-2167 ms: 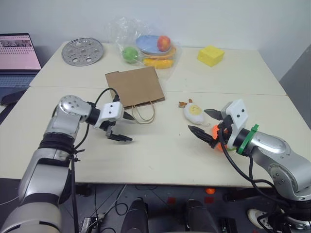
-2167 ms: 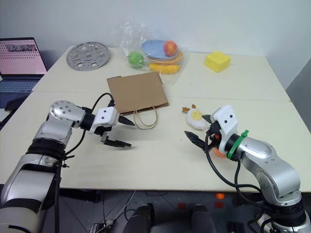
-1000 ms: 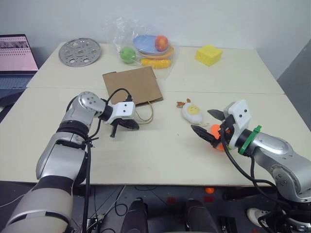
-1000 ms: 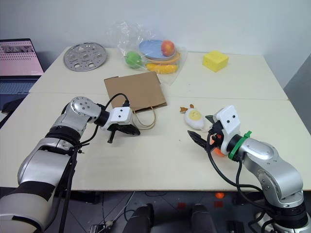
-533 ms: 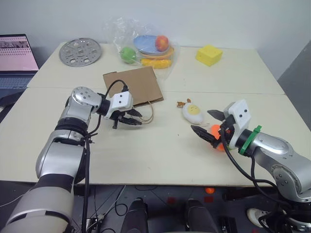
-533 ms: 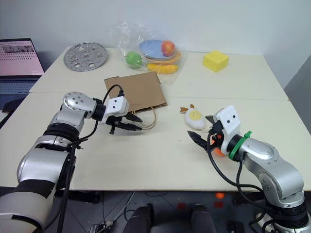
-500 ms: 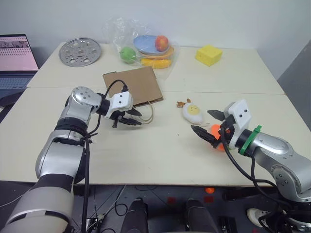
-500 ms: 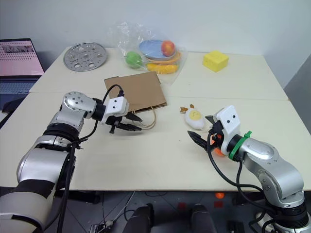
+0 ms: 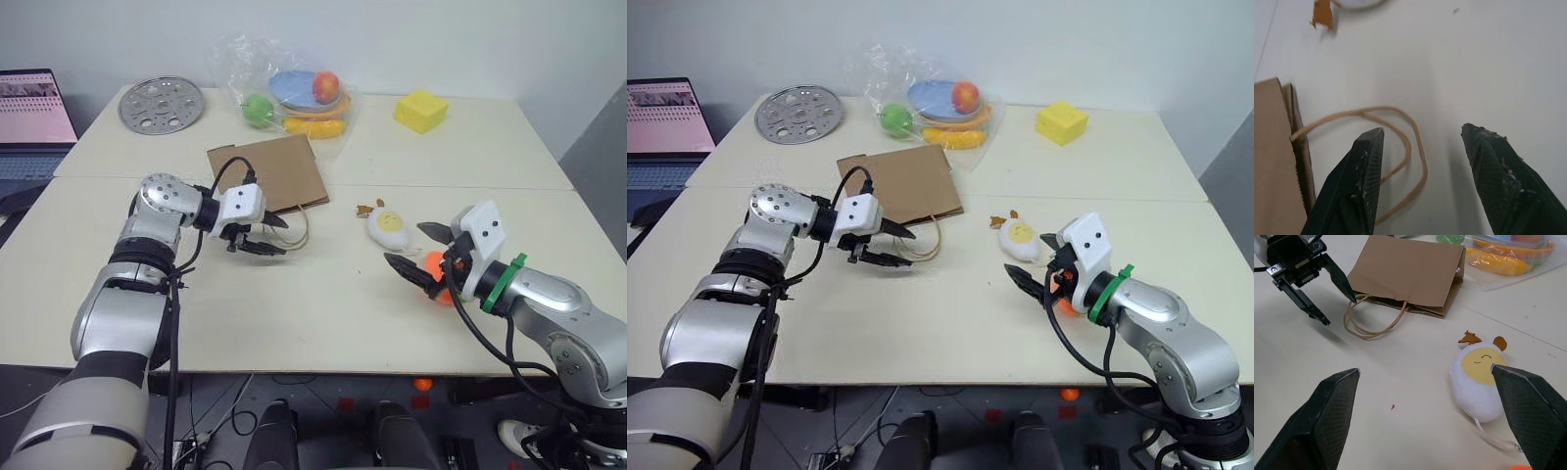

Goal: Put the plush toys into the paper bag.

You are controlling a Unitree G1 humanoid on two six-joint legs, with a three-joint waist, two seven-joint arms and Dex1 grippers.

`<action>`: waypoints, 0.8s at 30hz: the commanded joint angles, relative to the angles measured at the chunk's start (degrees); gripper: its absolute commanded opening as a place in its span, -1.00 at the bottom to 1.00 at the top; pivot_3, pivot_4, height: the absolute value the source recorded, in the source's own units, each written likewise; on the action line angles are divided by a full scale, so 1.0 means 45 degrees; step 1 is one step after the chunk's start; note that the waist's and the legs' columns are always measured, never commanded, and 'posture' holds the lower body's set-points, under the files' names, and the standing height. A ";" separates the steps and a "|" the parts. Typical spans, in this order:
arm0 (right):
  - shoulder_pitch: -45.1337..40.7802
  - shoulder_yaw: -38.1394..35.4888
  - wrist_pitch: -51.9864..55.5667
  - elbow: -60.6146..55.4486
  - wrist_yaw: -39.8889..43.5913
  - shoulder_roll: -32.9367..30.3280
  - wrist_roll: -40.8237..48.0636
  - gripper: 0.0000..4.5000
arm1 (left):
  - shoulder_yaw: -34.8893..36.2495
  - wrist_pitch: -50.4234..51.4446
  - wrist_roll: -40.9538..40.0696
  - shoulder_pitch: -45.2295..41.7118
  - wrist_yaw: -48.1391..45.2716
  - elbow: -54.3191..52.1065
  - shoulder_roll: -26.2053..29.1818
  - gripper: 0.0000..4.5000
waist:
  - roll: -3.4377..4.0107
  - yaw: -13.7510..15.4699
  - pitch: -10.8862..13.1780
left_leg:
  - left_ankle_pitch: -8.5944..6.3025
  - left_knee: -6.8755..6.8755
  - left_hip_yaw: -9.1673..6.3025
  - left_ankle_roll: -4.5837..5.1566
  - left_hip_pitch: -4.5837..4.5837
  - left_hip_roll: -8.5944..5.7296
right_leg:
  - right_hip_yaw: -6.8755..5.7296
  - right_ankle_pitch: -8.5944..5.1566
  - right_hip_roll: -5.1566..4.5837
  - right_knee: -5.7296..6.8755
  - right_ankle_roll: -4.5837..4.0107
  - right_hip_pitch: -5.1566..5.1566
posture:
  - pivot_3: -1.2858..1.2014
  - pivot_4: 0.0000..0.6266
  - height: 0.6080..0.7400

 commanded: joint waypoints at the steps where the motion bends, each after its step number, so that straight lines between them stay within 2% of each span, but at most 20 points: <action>1: -0.0016 -0.0368 -0.0034 -0.0616 0.0016 -0.0150 0.0161 1.00 | -0.0566 0.0415 -0.0634 0.0380 -0.0597 -0.1075 0.0487 0.21 | 0.0000 -0.0007 0.0000 | 0.0000 0.0000 0.0000 0.0000 0.0000 0.0000 | 0.0000 0.0000 0.0000 0.0000 0.0000 0.0000 | 0.03 -0.52 1.00; 4: -0.0012 -0.0340 -0.0055 -0.0588 0.0040 -0.0175 0.0182 1.00 | -0.1355 0.0061 -0.0291 0.0887 -0.0625 -0.1459 0.0987 0.21 | 0.0001 -0.0093 0.0000 | 0.0000 -0.0001 0.0000 0.0000 0.0004 0.0000 | 0.0004 0.0006 0.0000 0.0004 -0.0009 0.0001 | 0.03 -0.52 1.00; 6: -0.0031 -0.0314 -0.0079 -0.0564 0.0022 -0.0156 0.0184 1.00 | -0.1348 -0.0430 0.0071 0.0983 -0.0605 -0.1331 0.1076 0.21 | 0.0001 -0.0095 0.0000 | 0.0000 -0.0002 -0.0002 0.0001 0.0006 0.0001 | 0.0002 0.0005 0.0001 0.0009 -0.0009 -0.0001 | 0.03 -0.52 1.00; 19: -0.0046 -0.0275 0.0008 -0.0607 0.0005 -0.0175 0.0236 1.00 | -0.1167 -0.1212 0.0929 0.0346 0.1687 0.0048 0.0248 0.21 | 0.0000 0.0023 0.0000 | 0.0000 0.0009 -0.0003 0.0000 0.0003 0.0000 | -0.0001 0.0000 0.0001 0.0006 0.0001 0.0003 | 0.03 -0.52 1.00; 24: 0.0001 -0.0373 0.0129 -0.0698 -0.0068 -0.0163 0.0288 1.00 | -0.1685 -0.1565 0.1960 0.0074 0.3192 0.0632 0.0062 0.21 | 0.0000 0.0018 0.0000 | 0.0000 0.0009 -0.0003 0.0000 0.0003 0.0000 | 0.0000 0.0000 0.0001 0.0006 0.0003 0.0003 | 0.03 -0.52 1.00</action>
